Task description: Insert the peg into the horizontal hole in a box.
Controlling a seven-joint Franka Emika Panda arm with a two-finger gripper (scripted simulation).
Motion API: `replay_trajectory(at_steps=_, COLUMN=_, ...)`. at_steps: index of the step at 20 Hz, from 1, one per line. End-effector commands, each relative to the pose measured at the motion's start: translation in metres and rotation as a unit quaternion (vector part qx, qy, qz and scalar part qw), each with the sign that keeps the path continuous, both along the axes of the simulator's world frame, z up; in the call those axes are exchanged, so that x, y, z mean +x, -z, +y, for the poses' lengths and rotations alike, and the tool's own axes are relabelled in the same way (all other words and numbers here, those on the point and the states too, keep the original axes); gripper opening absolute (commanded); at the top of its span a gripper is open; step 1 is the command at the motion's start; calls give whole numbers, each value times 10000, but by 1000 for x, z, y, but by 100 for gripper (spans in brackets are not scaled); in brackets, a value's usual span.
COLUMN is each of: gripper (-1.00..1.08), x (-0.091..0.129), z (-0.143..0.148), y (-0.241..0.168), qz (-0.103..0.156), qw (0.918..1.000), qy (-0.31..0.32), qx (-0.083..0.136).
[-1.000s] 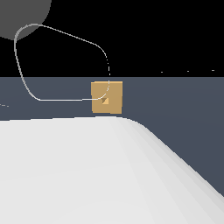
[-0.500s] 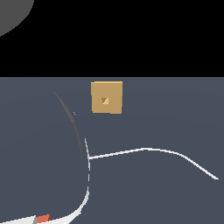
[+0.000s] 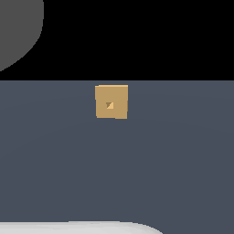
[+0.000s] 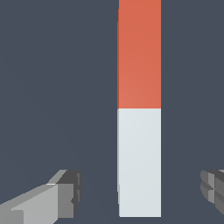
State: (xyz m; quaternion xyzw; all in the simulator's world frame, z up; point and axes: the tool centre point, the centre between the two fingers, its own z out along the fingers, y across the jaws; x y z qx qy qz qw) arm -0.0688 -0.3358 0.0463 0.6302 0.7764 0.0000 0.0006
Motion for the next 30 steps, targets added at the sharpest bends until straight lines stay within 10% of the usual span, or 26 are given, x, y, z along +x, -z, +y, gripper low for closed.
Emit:
replay_trajectory(at_steps=1, gripper=100, x=0, z=0, y=13, qz=5, qw=10000, qy=-3, qx=4)
replay_trajectory(at_steps=9, gripper=100, x=1, z=-1, y=31, qz=5, qw=10000, qy=-7, qx=4)
replay_trajectory(at_steps=10, gripper=-100, x=1, z=-1, y=31, qz=5, qw=10000, qy=-7, qx=4)
replay_trajectory(at_steps=30, gripper=-100, x=-2, z=22, y=29, qz=6, qw=10000, qy=65, qx=6)
